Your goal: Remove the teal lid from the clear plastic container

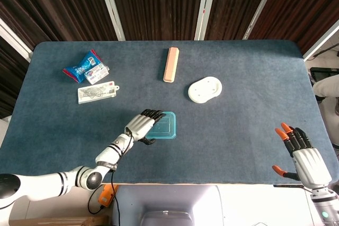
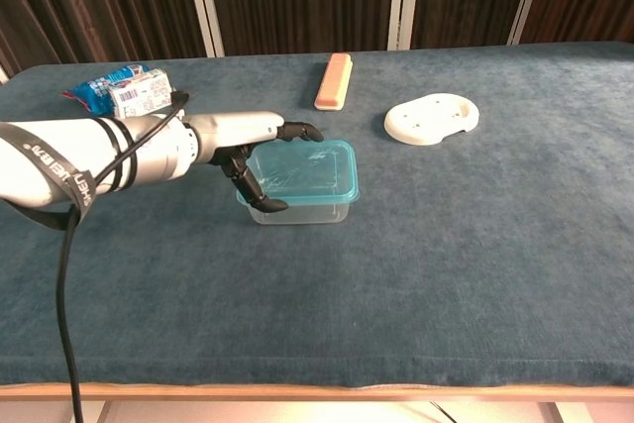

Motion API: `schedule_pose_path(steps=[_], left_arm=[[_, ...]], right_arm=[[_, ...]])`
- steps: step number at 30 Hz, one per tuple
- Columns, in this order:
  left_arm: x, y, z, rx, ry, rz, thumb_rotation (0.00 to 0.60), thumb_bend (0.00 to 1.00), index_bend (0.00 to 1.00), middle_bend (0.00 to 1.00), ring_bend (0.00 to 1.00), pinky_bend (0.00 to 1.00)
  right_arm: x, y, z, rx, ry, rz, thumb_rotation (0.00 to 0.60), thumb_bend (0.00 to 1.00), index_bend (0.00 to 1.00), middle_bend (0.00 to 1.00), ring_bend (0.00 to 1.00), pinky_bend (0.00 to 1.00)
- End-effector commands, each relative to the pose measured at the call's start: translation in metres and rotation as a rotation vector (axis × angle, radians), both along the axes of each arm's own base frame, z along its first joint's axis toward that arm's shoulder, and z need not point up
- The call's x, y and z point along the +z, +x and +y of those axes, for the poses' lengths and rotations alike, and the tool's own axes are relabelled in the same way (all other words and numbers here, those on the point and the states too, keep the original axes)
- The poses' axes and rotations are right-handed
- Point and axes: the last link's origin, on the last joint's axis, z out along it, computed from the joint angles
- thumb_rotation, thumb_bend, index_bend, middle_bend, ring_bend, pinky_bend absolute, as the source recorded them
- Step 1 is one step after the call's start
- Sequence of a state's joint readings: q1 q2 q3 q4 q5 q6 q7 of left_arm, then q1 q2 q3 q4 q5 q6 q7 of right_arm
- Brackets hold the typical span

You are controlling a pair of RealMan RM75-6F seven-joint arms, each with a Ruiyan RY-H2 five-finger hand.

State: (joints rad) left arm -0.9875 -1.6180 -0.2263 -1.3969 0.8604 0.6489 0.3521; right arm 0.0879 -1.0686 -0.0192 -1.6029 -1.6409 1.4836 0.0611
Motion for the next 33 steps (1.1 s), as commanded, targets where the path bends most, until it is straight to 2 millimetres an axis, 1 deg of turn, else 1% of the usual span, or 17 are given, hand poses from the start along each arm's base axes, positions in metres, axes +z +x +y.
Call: schedule_pose_path(steps=[1,7,12,18,25,29,33], left_arm=[[-0.001,0.002,0.004,0.003,0.01,0.017,0.6,0.29,0.0,0.0,0.0,0.0],[-0.002,0.004,0.005,0.005,0.001,0.026,0.6,0.29,0.0,0.0,0.0,0.0],[-0.003,0.003,0.009,0.028,-0.005,0.039,0.6,0.29,0.0,0.0,0.0,0.0],[0.0,0.0,0.012,0.046,-0.002,0.054,0.6,0.29,0.0,0.0,0.0,0.06],[0.001,0.004,0.004,0.031,-0.024,0.042,0.6,0.29,0.0,0.0,0.0,0.09],[0.002,0.007,-0.001,0.008,-0.022,0.031,0.6,0.29,0.0,0.0,0.0,0.11],[0.002,0.008,-0.002,0.001,-0.011,0.021,0.6,0.28,0.0,0.0,0.0,0.11]], right_arm=[[0.0,0.0,0.0,0.001,0.002,-0.001,0.6,0.21,0.0,0.0,0.0,0.0],[-0.001,0.001,0.001,0.007,0.01,0.004,0.6,0.21,0.0,0.0,0.0,0.0],[-0.001,0.001,0.002,0.009,0.013,0.005,0.6,0.21,0.0,0.0,0.0,0.0],[-0.003,0.003,0.002,0.031,0.025,0.005,0.6,0.21,0.0,0.0,0.0,0.0],[-0.012,0.007,0.005,0.073,0.054,0.017,0.6,0.21,0.0,0.0,0.0,0.0],[-0.012,0.007,0.006,0.07,0.053,0.018,0.6,0.21,0.0,0.0,0.0,0.0],[-0.013,0.007,0.005,0.064,0.059,0.022,0.6,0.21,0.0,0.0,0.0,0.0]])
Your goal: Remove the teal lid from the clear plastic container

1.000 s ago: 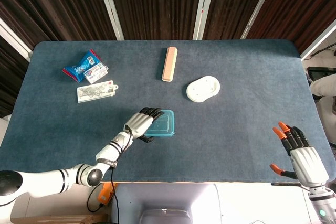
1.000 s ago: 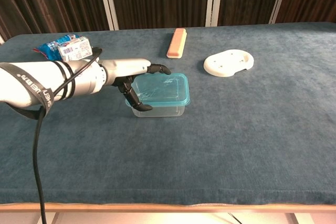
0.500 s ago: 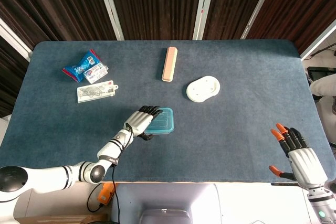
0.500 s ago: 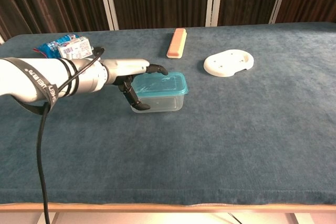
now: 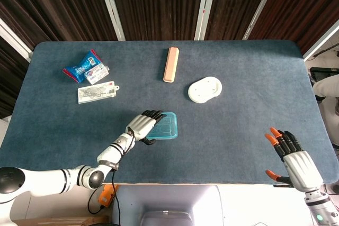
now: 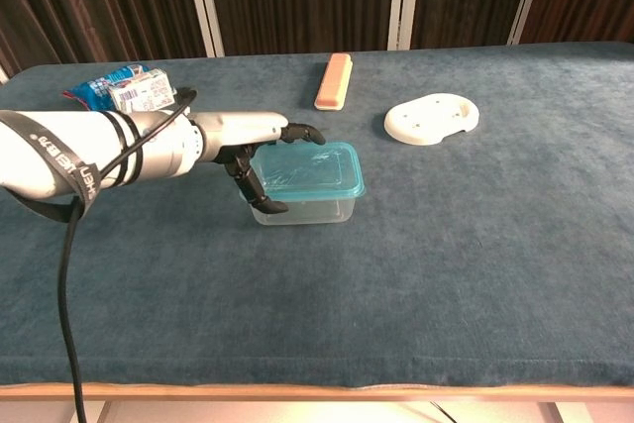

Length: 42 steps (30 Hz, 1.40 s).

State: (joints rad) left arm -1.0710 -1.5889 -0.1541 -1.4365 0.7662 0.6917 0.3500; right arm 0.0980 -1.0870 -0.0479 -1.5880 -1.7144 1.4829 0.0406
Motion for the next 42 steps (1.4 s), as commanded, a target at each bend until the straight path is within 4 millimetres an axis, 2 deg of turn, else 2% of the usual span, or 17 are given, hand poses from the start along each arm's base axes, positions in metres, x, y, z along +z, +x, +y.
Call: schedule_pose_path(steps=[1,14,27,37,39,42], left_arm=[[-0.001,0.0,-0.001,-0.002,0.007,-0.006,0.6,0.28,0.0,0.0,0.0,0.1],[-0.002,0.003,-0.006,0.003,0.006,-0.049,0.6,0.28,0.0,0.0,0.0,0.08],[-0.005,0.002,0.001,0.035,0.012,-0.048,0.6,0.28,0.0,0.0,0.0,0.07],[-0.007,-0.005,0.009,0.101,-0.017,-0.023,0.6,0.28,0.0,0.0,0.0,0.15],[-0.007,-0.005,0.009,0.101,-0.015,-0.022,0.6,0.28,0.0,0.0,0.03,0.17],[-0.006,-0.005,0.009,0.099,-0.007,-0.028,0.6,0.28,0.0,0.0,0.15,0.21]], right_arm=[[0.0,0.0,0.0,-0.003,0.003,0.004,0.6,0.21,0.0,0.0,0.0,0.0],[0.005,-0.002,0.001,-0.013,-0.004,-0.002,0.6,0.21,0.0,0.0,0.0,0.0],[0.007,-0.003,0.003,-0.011,0.0,-0.003,0.6,0.21,0.0,0.0,0.0,0.0],[0.005,-0.002,0.004,-0.007,0.012,0.003,0.6,0.21,0.0,0.0,0.0,0.0],[0.004,-0.002,0.004,-0.004,0.017,0.006,0.6,0.21,0.0,0.0,0.0,0.0],[0.0,0.001,0.002,0.022,0.027,0.005,0.6,0.21,0.0,0.0,0.0,0.0]])
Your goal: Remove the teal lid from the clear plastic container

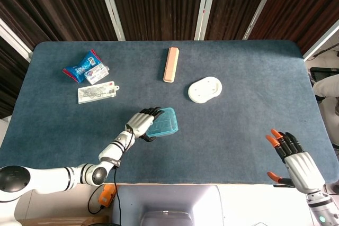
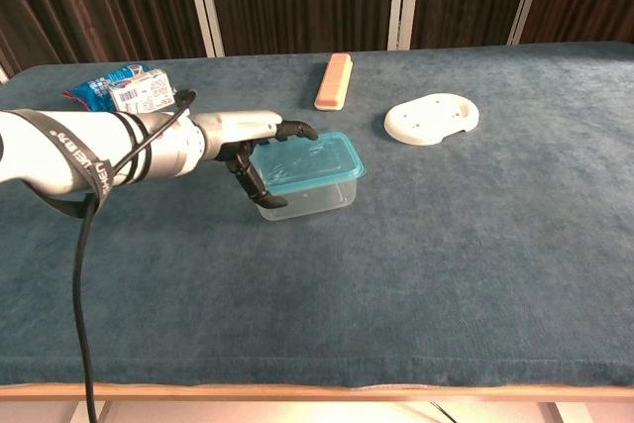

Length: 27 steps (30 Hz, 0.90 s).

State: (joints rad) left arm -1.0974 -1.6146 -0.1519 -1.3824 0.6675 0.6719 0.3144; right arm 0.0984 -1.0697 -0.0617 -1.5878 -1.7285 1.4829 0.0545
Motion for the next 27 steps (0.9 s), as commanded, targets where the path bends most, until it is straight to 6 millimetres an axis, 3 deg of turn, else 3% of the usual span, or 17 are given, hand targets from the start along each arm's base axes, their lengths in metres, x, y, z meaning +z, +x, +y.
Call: schedule_pose_path(steps=[1,5,9,15,20,22,27], left_arm=[[0.0,0.0,-0.001,-0.004,0.003,-0.002,0.6,0.28,0.0,0.0,0.18,0.22],[0.0,0.0,-0.007,-0.022,-0.008,0.0,0.6,0.28,0.0,0.0,0.25,0.25],[-0.001,0.0,-0.019,-0.057,-0.014,-0.012,0.6,0.28,0.0,0.0,0.27,0.27],[-0.004,-0.004,-0.042,-0.113,-0.023,-0.055,0.6,0.28,0.0,0.0,0.28,0.27],[-0.004,-0.007,-0.05,-0.136,-0.028,-0.068,0.6,0.28,0.0,0.0,0.28,0.27],[-0.004,-0.007,-0.061,-0.166,-0.041,-0.075,0.6,0.28,0.0,0.0,0.28,0.27],[-0.004,-0.005,-0.069,-0.188,-0.033,-0.102,0.6,0.27,0.0,0.0,0.28,0.28]], right_arm=[[-0.004,0.003,-0.002,0.031,0.012,-0.002,0.6,0.21,0.0,0.0,0.0,0.0],[-0.014,0.013,-0.01,0.117,0.035,-0.003,0.6,0.21,0.0,0.0,0.0,0.0],[-0.028,0.028,-0.032,0.23,0.09,0.016,0.6,0.21,0.01,0.0,0.0,0.0],[-0.05,0.054,-0.064,0.339,0.15,0.054,0.6,0.21,0.16,0.0,0.0,0.0],[-0.062,0.062,-0.072,0.377,0.184,0.058,0.6,0.21,0.25,0.0,0.0,0.0],[-0.083,0.08,-0.079,0.465,0.235,0.065,0.6,0.21,0.31,0.0,0.0,0.0],[-0.111,0.098,-0.091,0.564,0.259,0.044,0.6,0.22,0.43,0.0,0.0,0.0]])
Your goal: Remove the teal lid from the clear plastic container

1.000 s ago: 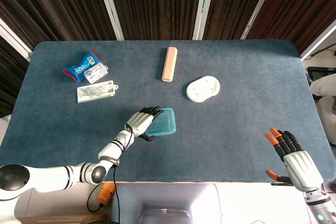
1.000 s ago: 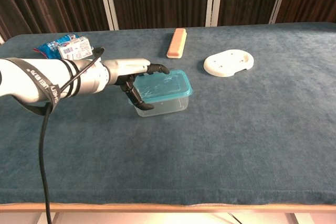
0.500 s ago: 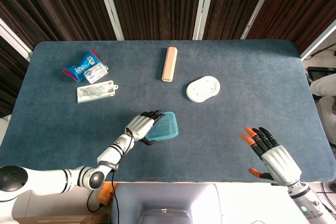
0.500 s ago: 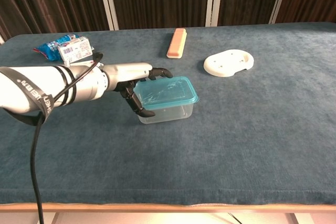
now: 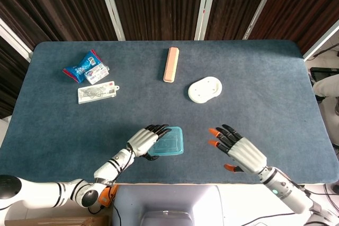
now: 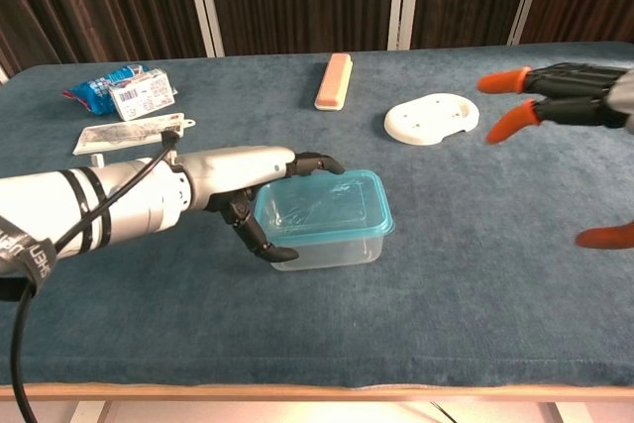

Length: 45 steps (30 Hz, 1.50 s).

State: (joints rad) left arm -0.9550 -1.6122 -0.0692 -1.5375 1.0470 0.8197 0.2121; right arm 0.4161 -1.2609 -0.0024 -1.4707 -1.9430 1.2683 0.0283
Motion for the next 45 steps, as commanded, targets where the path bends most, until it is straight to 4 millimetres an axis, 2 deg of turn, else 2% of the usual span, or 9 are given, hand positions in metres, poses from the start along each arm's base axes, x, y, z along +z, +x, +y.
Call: schedule_pose_path(steps=[1,6,15,19,45], left_arm=[[0.0,0.001,-0.007,-0.01,0.002,-0.026,0.6,0.27,0.0,0.0,0.28,0.28],[-0.003,0.003,-0.016,-0.033,-0.001,-0.037,0.6,0.28,0.0,0.0,0.28,0.29],[-0.014,0.007,-0.024,-0.057,-0.018,-0.034,0.6,0.28,0.0,0.0,0.28,0.29],[-0.02,0.007,-0.025,-0.067,-0.013,-0.023,0.6,0.27,0.0,0.0,0.28,0.29],[-0.029,0.006,-0.028,-0.1,0.011,0.011,0.6,0.28,0.0,0.0,0.3,0.28]], right_arm=[[-0.034,0.025,-0.014,0.114,0.057,-0.021,0.6,0.24,0.45,0.0,0.0,0.0],[-0.052,0.034,-0.02,0.157,0.056,-0.035,0.6,0.26,0.52,0.0,0.0,0.0],[-0.074,0.04,-0.023,0.152,0.097,-0.069,0.6,0.33,0.53,0.0,0.0,0.0],[-0.079,0.04,-0.023,0.148,0.111,-0.073,0.6,0.37,0.56,0.0,0.0,0.0],[-0.106,0.037,-0.026,0.129,0.116,-0.049,0.6,0.4,0.59,0.01,0.0,0.0]])
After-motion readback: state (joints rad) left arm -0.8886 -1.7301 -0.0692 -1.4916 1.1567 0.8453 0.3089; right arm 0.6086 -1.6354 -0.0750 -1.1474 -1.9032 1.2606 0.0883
